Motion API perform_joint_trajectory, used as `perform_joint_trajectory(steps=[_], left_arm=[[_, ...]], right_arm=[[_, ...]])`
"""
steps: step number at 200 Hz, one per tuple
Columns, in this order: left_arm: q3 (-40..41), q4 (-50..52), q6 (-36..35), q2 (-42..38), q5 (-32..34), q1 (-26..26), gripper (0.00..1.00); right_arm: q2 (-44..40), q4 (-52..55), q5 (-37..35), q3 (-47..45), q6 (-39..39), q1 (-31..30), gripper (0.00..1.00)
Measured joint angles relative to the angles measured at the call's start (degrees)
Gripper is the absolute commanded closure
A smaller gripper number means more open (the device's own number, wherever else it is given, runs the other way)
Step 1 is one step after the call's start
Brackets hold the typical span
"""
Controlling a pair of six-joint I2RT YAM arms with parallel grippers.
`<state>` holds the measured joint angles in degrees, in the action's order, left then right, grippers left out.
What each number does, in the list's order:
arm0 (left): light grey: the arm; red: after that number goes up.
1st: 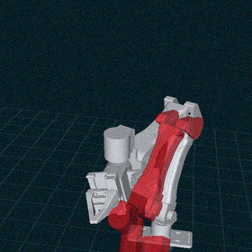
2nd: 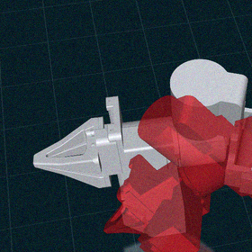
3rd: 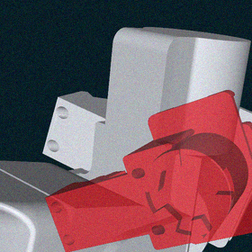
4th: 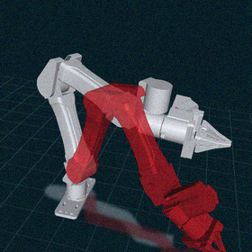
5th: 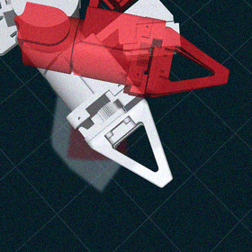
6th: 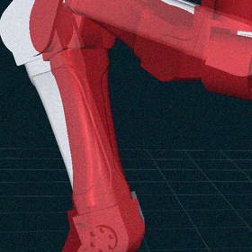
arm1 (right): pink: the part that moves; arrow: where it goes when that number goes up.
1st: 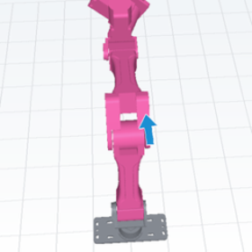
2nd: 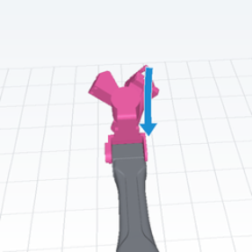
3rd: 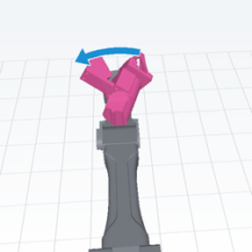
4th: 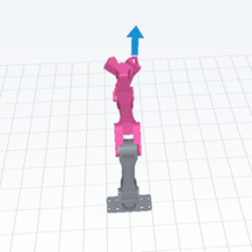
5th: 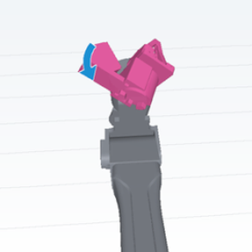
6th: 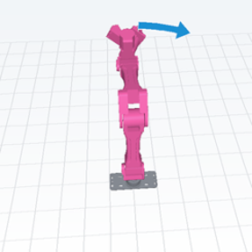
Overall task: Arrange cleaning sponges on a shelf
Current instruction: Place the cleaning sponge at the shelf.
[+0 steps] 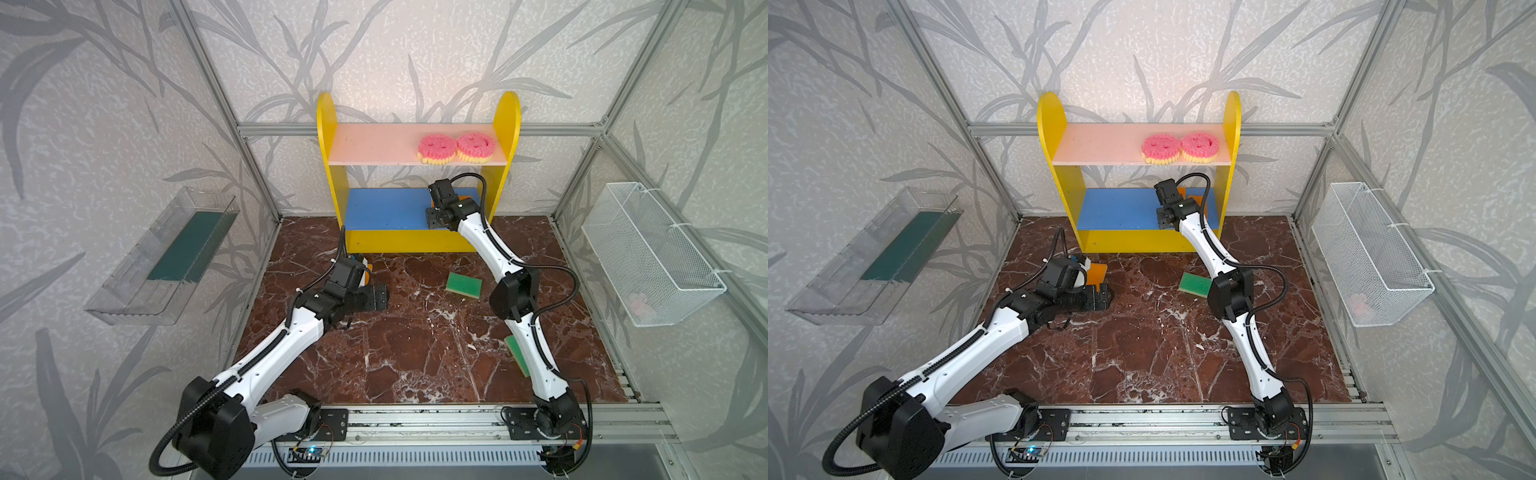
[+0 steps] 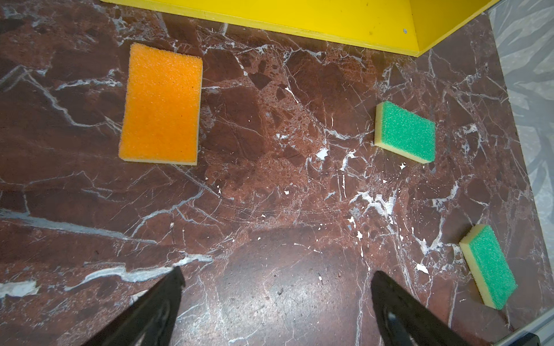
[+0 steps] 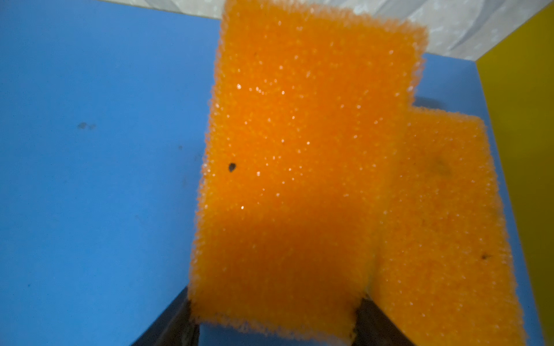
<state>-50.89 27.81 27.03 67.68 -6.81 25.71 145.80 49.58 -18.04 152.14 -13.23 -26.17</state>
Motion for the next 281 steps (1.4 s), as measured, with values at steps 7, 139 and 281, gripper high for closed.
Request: perform_joint_trajectory(steps=[7,139,281], left_arm=[[0.02,-0.02,0.0,0.0,-0.13,-0.02,0.01],[-0.17,1.6,0.11,-0.11,0.02,-0.37,0.01],[-1.46,8.04,1.29,-8.09,0.76,-1.9,0.01]], right_arm=[[0.0,0.0,-0.02,0.0,-0.07,0.0,0.29],[-0.74,0.07,-1.07,-0.76,-0.09,-0.63,0.04],[-18.62,-4.66,-2.54,-20.13,2.38,-2.54,0.01]])
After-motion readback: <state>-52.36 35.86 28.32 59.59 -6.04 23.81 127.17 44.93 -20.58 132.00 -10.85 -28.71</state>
